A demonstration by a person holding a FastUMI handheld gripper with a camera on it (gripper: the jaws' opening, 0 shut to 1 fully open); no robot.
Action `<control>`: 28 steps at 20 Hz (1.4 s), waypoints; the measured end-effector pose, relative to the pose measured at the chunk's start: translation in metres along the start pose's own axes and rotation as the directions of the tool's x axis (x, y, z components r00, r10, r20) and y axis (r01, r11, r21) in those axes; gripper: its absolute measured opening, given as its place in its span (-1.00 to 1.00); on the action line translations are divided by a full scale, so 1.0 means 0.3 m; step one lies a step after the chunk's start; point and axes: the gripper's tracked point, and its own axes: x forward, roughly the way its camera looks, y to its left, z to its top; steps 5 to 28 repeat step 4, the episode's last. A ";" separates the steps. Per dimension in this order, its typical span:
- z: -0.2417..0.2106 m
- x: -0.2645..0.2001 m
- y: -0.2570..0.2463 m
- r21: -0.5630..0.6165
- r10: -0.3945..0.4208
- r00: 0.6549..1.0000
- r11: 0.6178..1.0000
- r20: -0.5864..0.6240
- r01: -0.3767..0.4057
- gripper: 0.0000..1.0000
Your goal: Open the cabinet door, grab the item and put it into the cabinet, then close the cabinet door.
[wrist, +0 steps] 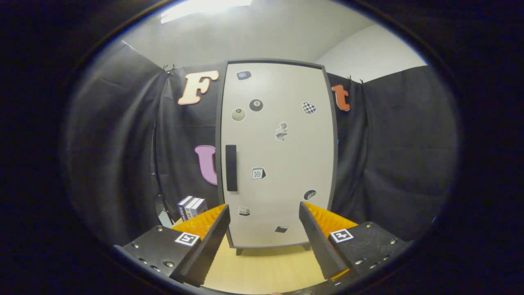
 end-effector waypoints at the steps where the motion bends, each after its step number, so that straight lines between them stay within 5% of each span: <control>1: 0.006 -0.016 -0.013 -0.004 -0.010 1.000 1.000 0.000 0.010 1.00; 28: 0.020 -0.044 -0.030 0.001 -0.022 1.000 1.000 0.003 0.022 1.00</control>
